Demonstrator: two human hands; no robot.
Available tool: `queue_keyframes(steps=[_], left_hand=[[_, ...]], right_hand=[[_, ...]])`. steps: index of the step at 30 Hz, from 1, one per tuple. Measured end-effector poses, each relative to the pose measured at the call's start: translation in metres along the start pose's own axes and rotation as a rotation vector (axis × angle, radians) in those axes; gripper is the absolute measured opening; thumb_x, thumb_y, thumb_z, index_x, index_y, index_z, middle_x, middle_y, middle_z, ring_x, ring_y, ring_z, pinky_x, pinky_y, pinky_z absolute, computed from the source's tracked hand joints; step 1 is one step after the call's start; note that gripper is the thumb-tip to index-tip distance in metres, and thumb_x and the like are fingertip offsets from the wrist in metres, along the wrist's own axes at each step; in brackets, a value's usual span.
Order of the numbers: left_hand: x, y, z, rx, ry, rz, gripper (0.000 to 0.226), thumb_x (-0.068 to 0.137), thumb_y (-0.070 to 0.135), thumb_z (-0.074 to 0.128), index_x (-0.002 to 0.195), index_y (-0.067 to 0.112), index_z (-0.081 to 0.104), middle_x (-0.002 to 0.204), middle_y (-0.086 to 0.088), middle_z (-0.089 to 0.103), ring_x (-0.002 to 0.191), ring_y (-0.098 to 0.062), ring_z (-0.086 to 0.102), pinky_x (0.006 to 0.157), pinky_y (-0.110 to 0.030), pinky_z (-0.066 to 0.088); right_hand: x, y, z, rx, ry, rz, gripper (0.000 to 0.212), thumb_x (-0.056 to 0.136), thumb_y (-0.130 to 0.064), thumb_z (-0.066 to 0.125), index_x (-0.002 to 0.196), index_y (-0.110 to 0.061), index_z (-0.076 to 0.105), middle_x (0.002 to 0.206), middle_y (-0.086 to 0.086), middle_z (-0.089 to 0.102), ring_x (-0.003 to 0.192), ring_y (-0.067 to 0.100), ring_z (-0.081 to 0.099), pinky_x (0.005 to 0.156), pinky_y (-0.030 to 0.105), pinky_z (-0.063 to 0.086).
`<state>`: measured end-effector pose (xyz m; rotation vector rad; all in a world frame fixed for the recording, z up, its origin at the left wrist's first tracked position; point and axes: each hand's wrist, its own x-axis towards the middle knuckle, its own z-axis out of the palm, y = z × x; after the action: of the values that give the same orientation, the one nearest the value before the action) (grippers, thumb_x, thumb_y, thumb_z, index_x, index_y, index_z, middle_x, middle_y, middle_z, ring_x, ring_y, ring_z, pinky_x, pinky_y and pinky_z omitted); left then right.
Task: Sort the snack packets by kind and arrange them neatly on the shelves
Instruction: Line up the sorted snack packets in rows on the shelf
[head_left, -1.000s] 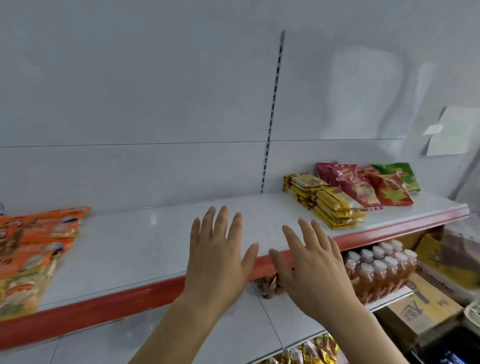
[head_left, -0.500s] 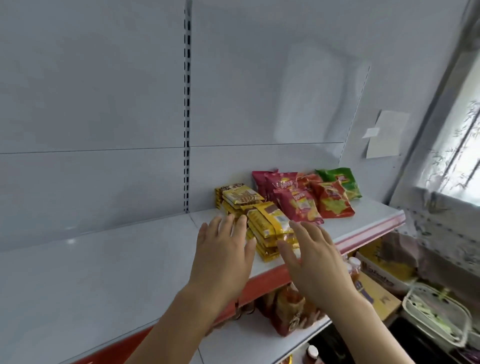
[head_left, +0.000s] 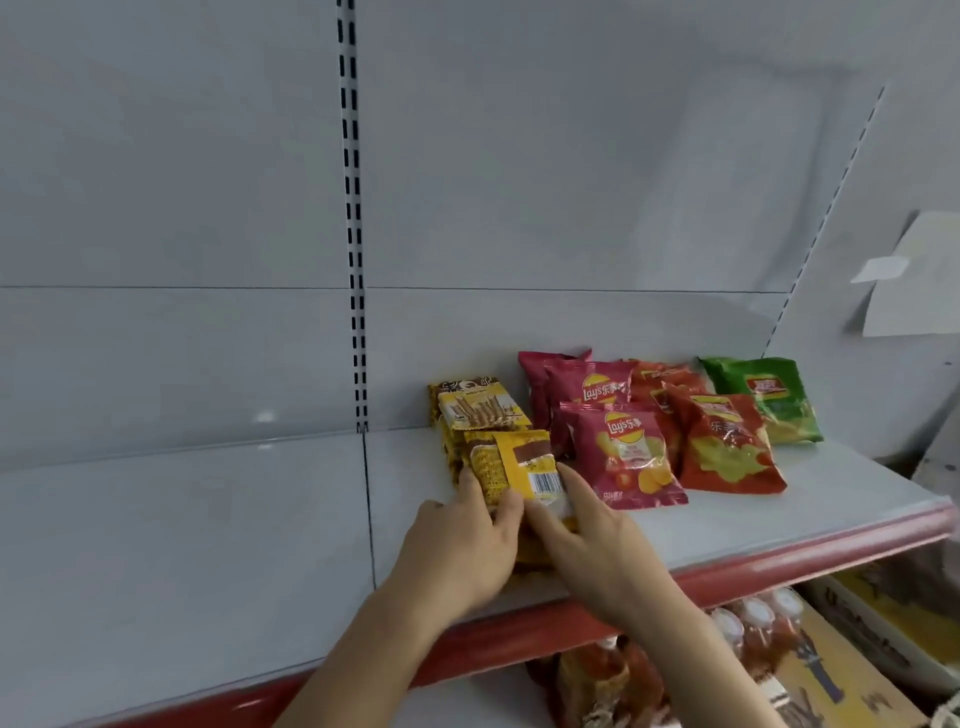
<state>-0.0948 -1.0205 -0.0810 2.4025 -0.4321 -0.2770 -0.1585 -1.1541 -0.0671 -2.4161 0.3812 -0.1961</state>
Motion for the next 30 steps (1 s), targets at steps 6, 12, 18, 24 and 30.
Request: queue_keyframes(steps=[6,12,18,24,30], left_hand=[[-0.02,0.008,0.011,-0.293,0.144,0.059,0.046,0.109,0.048,0.039,0.153,0.039,0.032,0.137,0.009,0.064,0.112,-0.004,0.064,0.093,-0.017,0.051],[-0.049,0.011,-0.007,-0.678,0.288,0.087,0.026,0.106,0.031,0.054,0.114,0.055,0.051,0.117,0.021,0.068,0.094,0.011,0.069,0.075,-0.009,0.054],[-0.084,-0.03,-0.043,-0.883,0.39,-0.021,0.053,0.079,0.061,0.08,0.118,0.064,0.044,0.119,0.027,0.066,0.1,0.001,0.073,0.091,-0.036,0.062],[-0.126,-0.096,-0.089,-1.1,0.526,-0.083,0.074,0.069,0.066,0.083,0.133,0.048,0.052,0.121,0.006,0.074,0.106,-0.02,0.076,0.092,-0.054,0.061],[-0.178,-0.178,-0.151,-1.204,0.497,-0.066,0.064,0.088,0.026,0.075,0.143,0.042,0.046,0.111,-0.003,0.079,0.099,-0.029,0.078,0.083,-0.053,0.062]], right_hand=[[-0.007,0.011,0.006,0.226,0.061,-0.083,0.06,0.098,-0.05,0.05,0.153,-0.039,0.026,0.122,-0.013,0.061,0.094,0.007,0.055,0.078,0.026,0.042],[-0.014,0.001,0.018,0.537,0.054,-0.185,0.051,0.092,-0.046,0.061,0.136,-0.054,0.037,0.101,-0.031,0.062,0.091,-0.014,0.063,0.075,0.014,0.052],[-0.032,-0.054,0.038,0.715,-0.039,-0.222,0.014,0.093,-0.041,0.064,0.088,-0.043,0.051,0.066,-0.039,0.06,0.068,-0.027,0.054,0.054,0.001,0.041],[-0.063,-0.115,0.09,0.759,-0.055,-0.229,0.023,0.091,-0.047,0.063,0.095,-0.025,0.068,0.075,-0.012,0.073,0.069,0.005,0.069,0.056,0.017,0.052],[-0.101,-0.193,0.16,0.883,-0.123,-0.124,0.027,0.09,-0.049,0.067,0.098,-0.023,0.069,0.088,0.002,0.076,0.081,0.023,0.075,0.079,0.053,0.059]])
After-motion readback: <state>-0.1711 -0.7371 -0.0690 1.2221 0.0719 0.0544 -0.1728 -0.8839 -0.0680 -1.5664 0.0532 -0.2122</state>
